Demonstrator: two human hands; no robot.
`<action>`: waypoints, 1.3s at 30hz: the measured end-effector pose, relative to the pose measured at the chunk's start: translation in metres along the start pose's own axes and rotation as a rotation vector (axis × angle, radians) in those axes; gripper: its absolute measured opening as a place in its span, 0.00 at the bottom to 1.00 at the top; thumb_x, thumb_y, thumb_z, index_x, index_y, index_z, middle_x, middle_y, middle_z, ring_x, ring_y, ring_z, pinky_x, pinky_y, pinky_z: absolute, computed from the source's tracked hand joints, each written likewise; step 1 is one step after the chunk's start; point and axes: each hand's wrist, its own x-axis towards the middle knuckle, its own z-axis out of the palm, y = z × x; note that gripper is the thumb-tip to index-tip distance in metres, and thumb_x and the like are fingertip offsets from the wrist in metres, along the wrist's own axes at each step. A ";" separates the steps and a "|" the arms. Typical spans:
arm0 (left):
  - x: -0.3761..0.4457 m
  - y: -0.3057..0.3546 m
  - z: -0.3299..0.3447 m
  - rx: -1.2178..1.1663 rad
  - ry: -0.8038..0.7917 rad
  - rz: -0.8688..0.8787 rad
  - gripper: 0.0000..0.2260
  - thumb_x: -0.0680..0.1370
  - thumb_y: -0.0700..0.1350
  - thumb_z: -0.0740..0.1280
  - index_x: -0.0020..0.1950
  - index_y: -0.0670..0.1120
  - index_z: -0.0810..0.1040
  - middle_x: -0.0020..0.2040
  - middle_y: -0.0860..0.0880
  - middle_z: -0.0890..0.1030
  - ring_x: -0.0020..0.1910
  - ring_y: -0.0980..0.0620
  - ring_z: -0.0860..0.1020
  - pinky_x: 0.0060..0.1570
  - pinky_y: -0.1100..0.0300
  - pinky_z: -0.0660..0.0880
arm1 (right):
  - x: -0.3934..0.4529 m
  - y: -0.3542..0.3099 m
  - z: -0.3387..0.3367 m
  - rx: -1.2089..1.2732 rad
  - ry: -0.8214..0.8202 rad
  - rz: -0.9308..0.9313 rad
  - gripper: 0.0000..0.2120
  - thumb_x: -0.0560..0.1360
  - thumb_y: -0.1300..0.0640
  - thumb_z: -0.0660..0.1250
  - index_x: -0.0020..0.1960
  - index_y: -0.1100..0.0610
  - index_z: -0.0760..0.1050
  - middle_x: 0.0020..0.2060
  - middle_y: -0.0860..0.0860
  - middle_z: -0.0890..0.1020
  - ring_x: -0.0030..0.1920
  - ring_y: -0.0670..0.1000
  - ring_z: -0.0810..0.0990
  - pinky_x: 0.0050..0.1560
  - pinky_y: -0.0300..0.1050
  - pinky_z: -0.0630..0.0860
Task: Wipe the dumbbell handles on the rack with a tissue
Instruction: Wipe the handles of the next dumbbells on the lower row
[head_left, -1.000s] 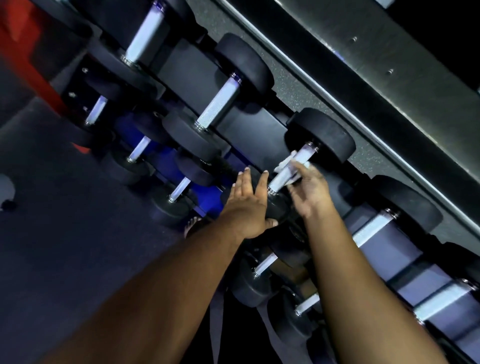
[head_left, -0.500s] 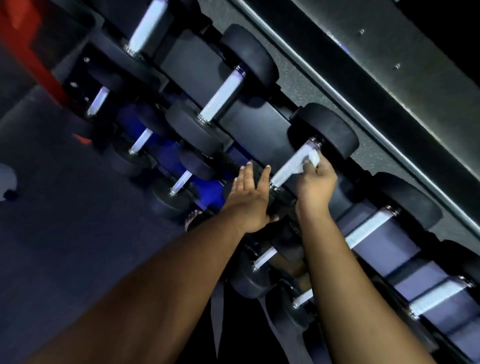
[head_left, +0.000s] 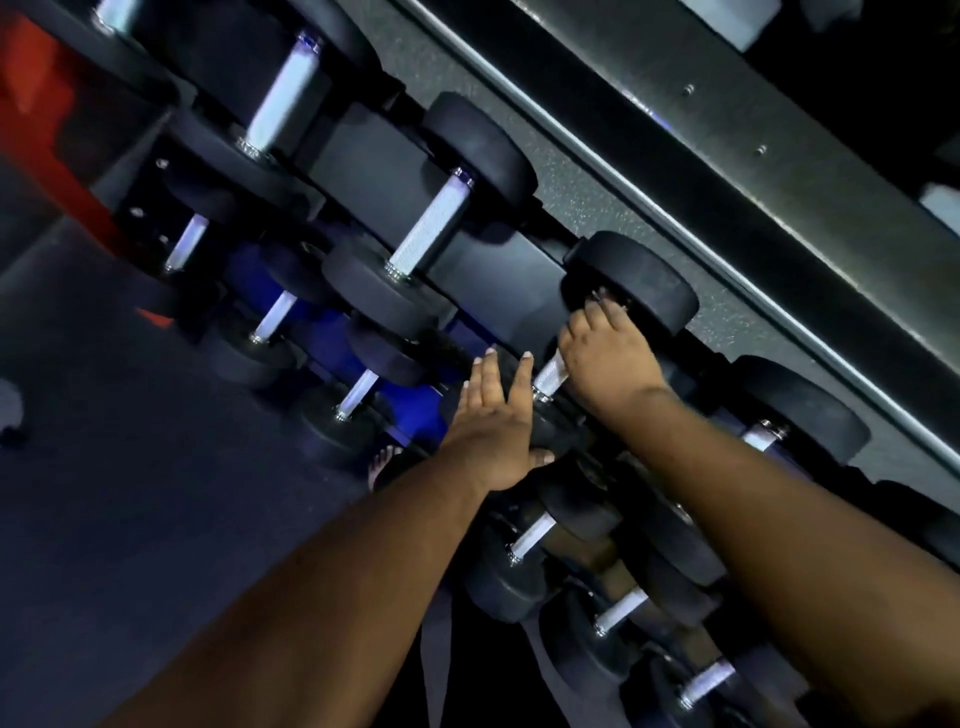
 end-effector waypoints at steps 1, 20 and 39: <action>-0.001 0.001 0.001 0.001 -0.002 0.003 0.54 0.76 0.62 0.70 0.79 0.48 0.28 0.78 0.35 0.29 0.79 0.37 0.33 0.79 0.44 0.41 | 0.005 0.000 -0.007 -0.028 -0.040 0.000 0.22 0.83 0.53 0.50 0.73 0.60 0.67 0.68 0.59 0.73 0.72 0.61 0.67 0.78 0.58 0.53; 0.002 0.001 0.002 0.007 0.004 -0.010 0.55 0.76 0.62 0.70 0.79 0.49 0.27 0.78 0.35 0.29 0.79 0.37 0.33 0.79 0.46 0.39 | -0.012 -0.017 0.009 0.072 0.057 -0.318 0.24 0.81 0.57 0.49 0.76 0.59 0.65 0.70 0.57 0.73 0.75 0.60 0.65 0.78 0.59 0.43; 0.003 0.004 -0.005 0.028 -0.065 -0.013 0.53 0.77 0.61 0.69 0.79 0.49 0.27 0.77 0.34 0.28 0.78 0.36 0.32 0.77 0.45 0.39 | -0.078 -0.014 0.068 0.895 0.243 -0.022 0.25 0.79 0.62 0.61 0.76 0.52 0.68 0.76 0.50 0.67 0.76 0.49 0.65 0.77 0.45 0.57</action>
